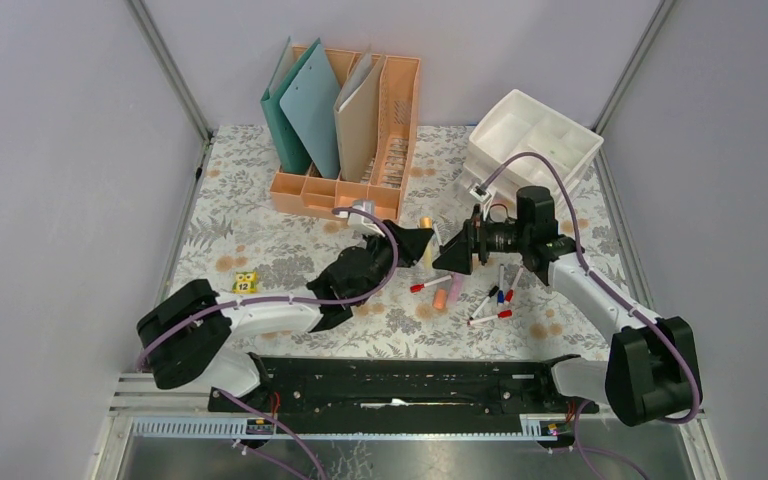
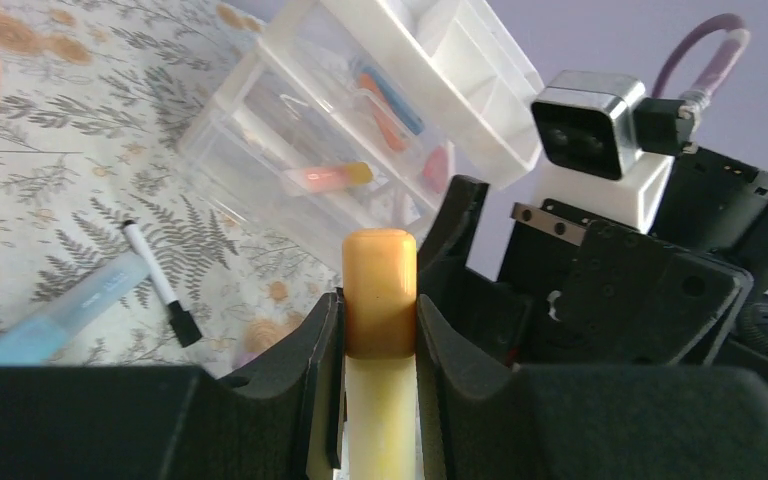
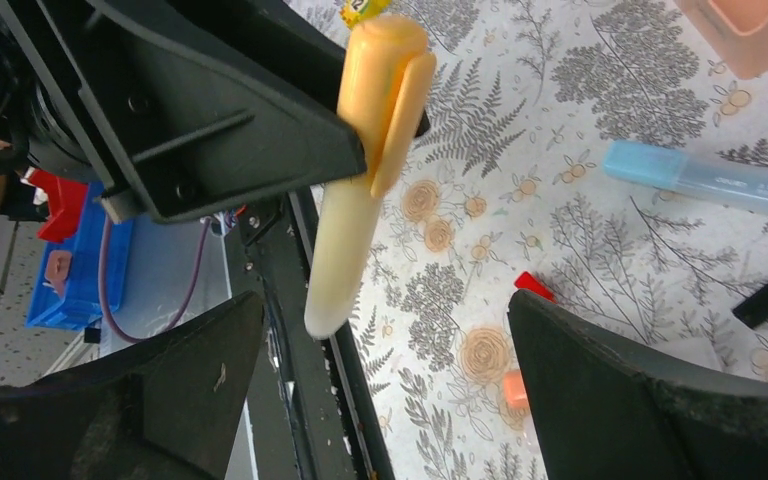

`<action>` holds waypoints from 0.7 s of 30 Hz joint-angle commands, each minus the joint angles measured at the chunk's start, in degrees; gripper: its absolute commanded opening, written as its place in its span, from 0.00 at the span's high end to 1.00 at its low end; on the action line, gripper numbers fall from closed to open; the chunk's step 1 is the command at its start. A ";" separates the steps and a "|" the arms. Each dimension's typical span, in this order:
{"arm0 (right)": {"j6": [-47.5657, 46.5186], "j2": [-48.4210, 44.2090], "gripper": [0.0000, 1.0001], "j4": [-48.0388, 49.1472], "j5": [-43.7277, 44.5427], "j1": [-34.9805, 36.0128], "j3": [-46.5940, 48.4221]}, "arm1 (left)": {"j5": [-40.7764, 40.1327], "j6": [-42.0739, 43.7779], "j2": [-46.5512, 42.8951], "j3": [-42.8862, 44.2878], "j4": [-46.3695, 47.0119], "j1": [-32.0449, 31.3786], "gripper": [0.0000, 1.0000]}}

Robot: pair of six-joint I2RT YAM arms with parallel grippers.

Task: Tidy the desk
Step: Place the stationery in the drawer.

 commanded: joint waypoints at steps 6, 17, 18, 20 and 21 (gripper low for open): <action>6.54 -0.63 0.14 10.09 1.10 2.35 -1.13 | -1.87 -1.92 3.85 4.61 7.79 -2.39 1.00; 4.47 0.80 0.96 5.66 3.60 2.81 1.63 | -2.50 0.24 2.49 4.03 7.70 -3.00 0.76; 3.41 0.73 0.98 4.30 4.18 2.81 2.09 | -2.42 0.95 1.64 3.33 7.54 -3.00 0.65; 0.68 0.27 1.00 1.71 5.52 2.81 3.25 | -2.34 3.08 -0.42 1.86 7.47 -3.00 0.47; -1.14 0.05 1.00 -0.01 6.39 2.75 3.89 | -2.41 4.29 -1.77 0.91 7.19 -3.00 0.37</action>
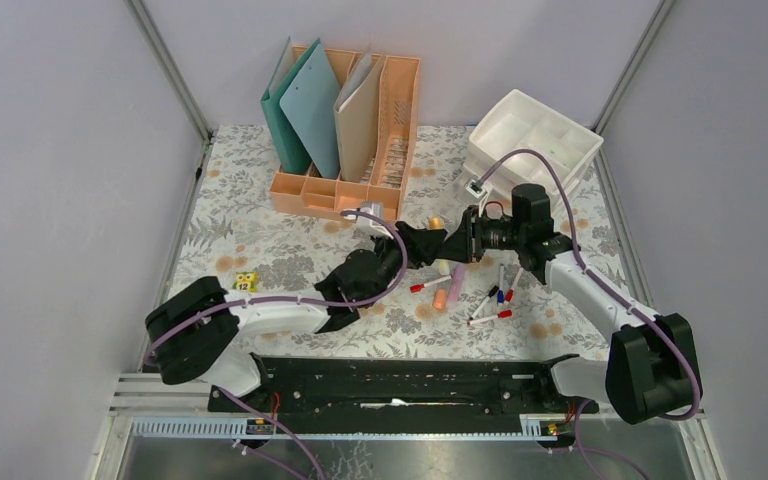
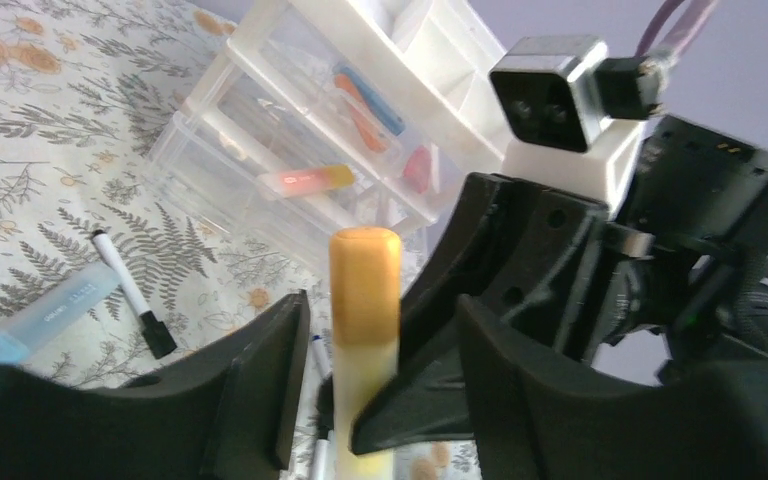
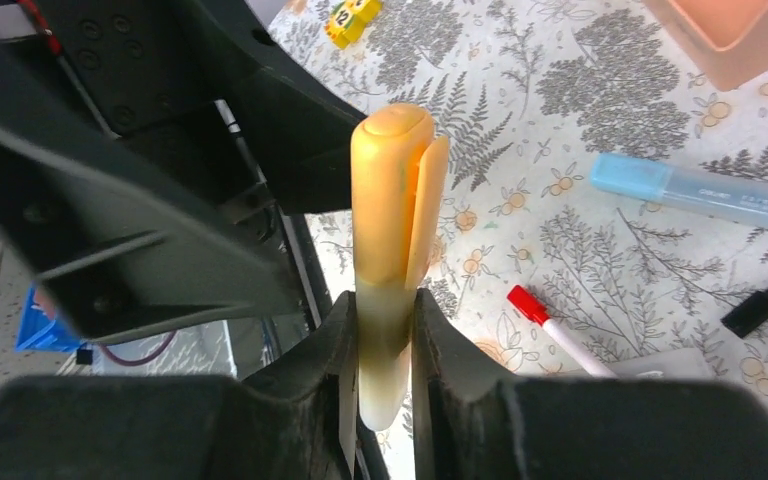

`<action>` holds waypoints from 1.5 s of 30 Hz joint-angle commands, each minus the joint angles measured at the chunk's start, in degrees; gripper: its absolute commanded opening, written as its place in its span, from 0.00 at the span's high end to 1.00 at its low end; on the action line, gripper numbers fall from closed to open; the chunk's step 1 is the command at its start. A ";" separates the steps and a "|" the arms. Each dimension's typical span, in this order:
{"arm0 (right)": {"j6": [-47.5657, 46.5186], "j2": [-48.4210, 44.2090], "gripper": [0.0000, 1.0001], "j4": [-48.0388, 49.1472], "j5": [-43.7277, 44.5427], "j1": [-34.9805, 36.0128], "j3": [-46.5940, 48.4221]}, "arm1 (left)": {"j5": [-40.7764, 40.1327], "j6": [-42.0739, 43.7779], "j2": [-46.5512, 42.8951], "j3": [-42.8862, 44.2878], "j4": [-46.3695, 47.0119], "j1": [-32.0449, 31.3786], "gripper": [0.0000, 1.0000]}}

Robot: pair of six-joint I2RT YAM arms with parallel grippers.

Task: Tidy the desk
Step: Place the stationery in the drawer.

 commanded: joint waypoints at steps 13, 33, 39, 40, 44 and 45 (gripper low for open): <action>-37.14 -7.52 0.99 -25.61 37.51 0.50 13.00 | 4.08 18.24 -25.27 -9.31 -22.36 3.67 0.01; -47.43 5.75 0.55 -19.19 70.81 0.46 15.92 | 11.46 17.55 -27.73 -15.09 -25.07 5.08 0.01; -43.48 2.30 0.23 -22.29 63.96 0.49 16.78 | 13.31 21.31 -24.95 -12.48 -25.84 5.08 0.01; -42.74 1.31 0.21 -24.07 61.65 0.50 17.32 | 13.72 22.28 -24.11 -11.69 -26.28 5.03 0.01; -41.19 -1.88 0.18 -27.09 54.85 0.45 19.95 | 14.79 26.00 -19.66 -7.95 -28.59 5.14 0.01; -41.19 -2.73 0.18 -27.09 54.85 0.45 20.43 | 14.99 26.94 -18.57 -6.96 -28.94 5.23 0.01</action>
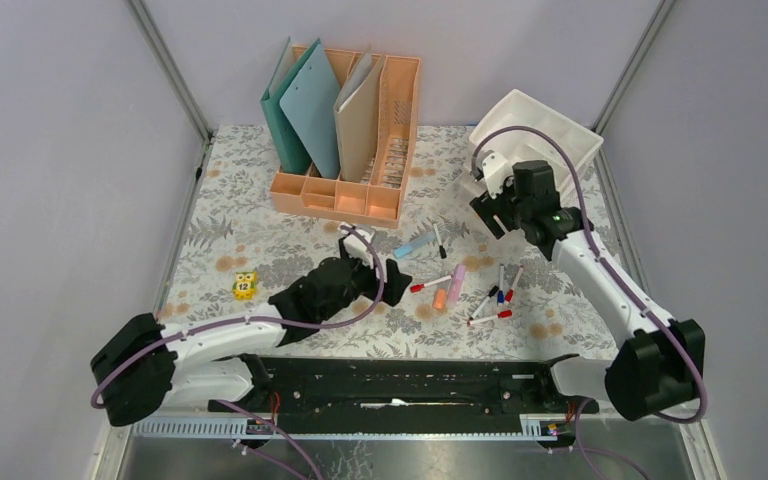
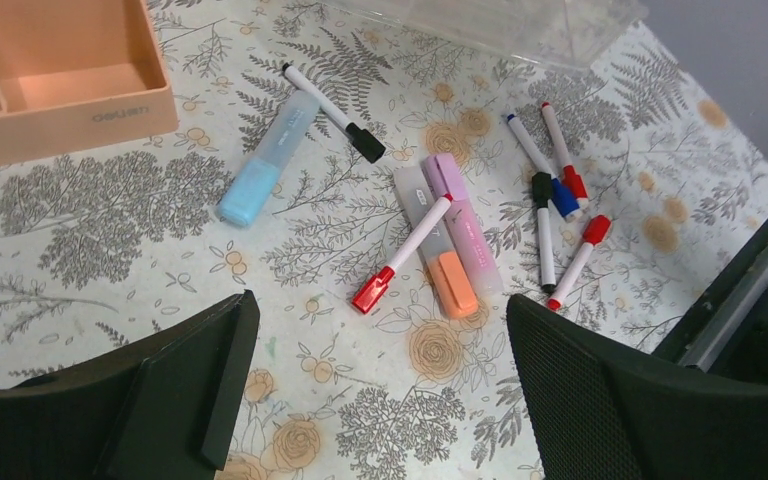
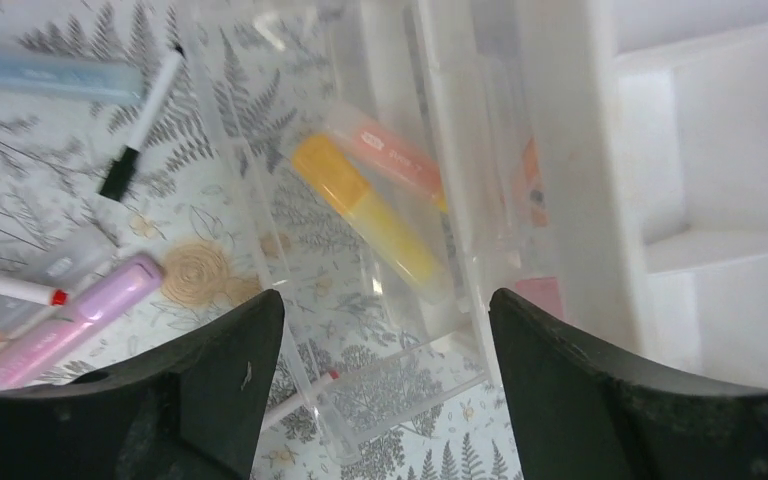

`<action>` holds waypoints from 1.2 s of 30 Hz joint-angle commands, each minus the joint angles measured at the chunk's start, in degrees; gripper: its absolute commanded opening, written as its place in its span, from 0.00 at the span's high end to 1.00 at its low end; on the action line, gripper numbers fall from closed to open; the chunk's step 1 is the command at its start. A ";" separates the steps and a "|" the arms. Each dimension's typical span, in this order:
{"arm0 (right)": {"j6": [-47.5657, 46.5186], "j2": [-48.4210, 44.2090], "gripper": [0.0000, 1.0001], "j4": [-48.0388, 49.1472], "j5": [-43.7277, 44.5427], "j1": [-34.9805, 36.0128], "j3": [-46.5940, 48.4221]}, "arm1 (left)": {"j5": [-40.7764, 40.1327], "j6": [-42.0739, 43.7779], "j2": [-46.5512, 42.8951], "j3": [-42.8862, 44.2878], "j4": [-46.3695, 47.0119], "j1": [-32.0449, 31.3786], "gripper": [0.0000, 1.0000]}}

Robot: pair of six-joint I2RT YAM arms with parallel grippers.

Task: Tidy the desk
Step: Place the stationery in the drawer, then pick up the stationery from the center of the board.

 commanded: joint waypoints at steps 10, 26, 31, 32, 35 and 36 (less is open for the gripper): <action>2.46 -12.95 0.18 -1.58 -6.00 -3.87 -1.50 | 4.67 13.92 20.14 19.68 -9.99 1.93 0.01; 12.63 -13.79 0.06 -4.90 -50.18 -9.21 -3.37 | 7.95 20.06 40.84 39.95 -21.39 6.85 0.20; 12.64 -14.13 0.06 -4.86 -51.59 -9.29 -3.59 | 8.95 21.25 44.90 44.08 -24.65 8.44 0.23; 12.63 -14.19 0.06 -4.84 -51.40 -9.33 -3.57 | 9.04 21.48 45.60 44.65 -25.07 8.68 0.23; 12.54 -14.25 0.06 -4.84 -51.15 -9.30 -3.59 | 9.47 21.86 47.35 45.91 -25.77 9.41 0.28; 12.50 -14.20 0.06 -4.89 -51.21 -9.30 -3.63 | 9.67 21.90 47.86 46.37 -25.98 9.67 0.29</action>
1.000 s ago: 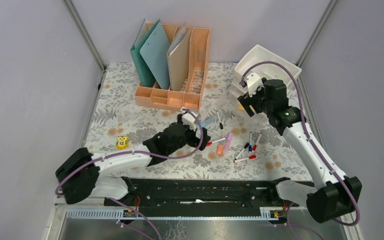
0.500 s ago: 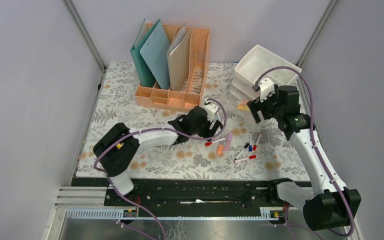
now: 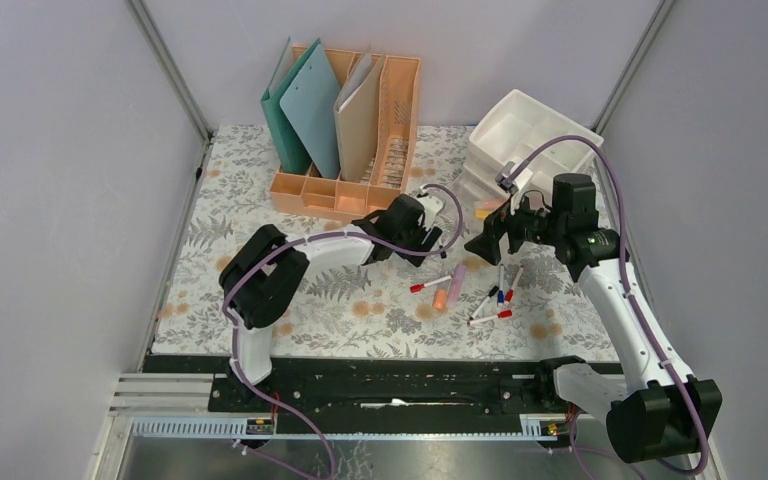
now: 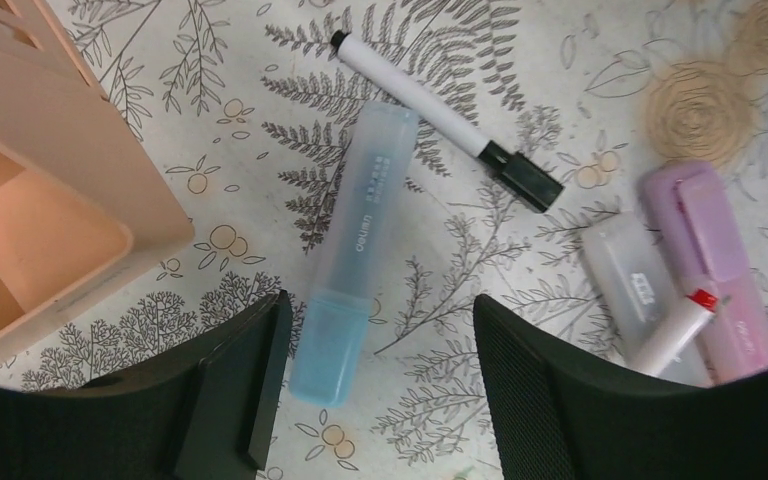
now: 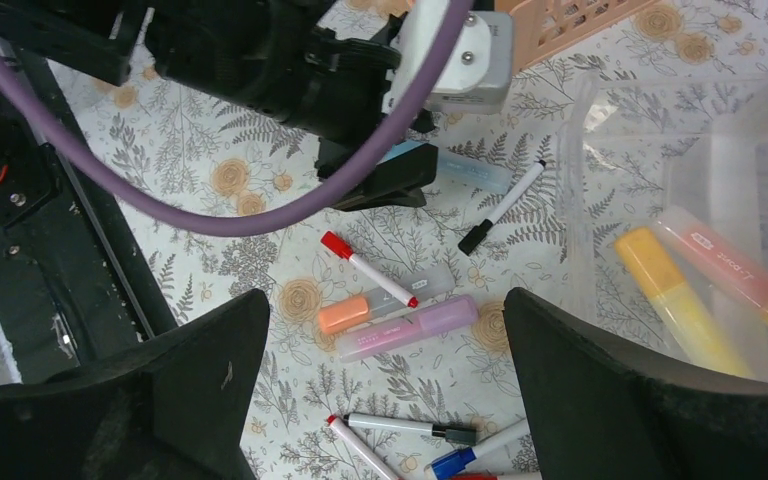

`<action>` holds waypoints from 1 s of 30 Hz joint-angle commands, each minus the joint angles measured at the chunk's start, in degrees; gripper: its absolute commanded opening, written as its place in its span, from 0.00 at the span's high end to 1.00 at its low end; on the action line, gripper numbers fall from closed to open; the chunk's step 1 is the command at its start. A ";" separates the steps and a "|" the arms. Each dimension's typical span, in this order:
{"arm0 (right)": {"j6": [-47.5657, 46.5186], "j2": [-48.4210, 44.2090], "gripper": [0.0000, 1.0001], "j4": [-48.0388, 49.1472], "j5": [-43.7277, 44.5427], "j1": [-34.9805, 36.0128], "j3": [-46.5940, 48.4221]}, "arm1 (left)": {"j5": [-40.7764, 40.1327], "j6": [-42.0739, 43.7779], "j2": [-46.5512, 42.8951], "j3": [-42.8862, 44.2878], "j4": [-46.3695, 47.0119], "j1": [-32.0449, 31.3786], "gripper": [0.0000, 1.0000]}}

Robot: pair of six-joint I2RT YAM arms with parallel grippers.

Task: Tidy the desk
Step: Pick up the stationery from the center of the board.

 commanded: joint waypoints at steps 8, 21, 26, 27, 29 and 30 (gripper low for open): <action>0.83 -0.92 0.06 0.16 -3.19 -0.19 -0.09 | 2.59 2.19 5.06 6.57 -3.92 2.32 0.39; 1.00 -0.56 0.06 0.13 -3.79 -0.25 -0.14 | 6.50 -4.00 0.31 -1.14 -0.76 2.19 0.87; 1.31 -0.31 0.06 0.13 -4.66 -0.25 -0.14 | 9.08 -9.20 -7.43 -9.11 6.82 2.22 0.97; 1.47 -0.14 0.06 0.18 -5.06 -0.25 -0.19 | 9.56 -10.14 -9.16 -10.82 8.73 2.21 0.98; 1.97 0.32 0.06 0.15 -5.99 -0.25 -0.09 | 10.57 -12.32 -12.65 -14.61 12.45 2.24 1.00; 2.24 0.48 0.06 0.24 -6.53 -0.25 -0.13 | 11.01 -13.44 -14.37 -16.52 14.58 2.17 1.00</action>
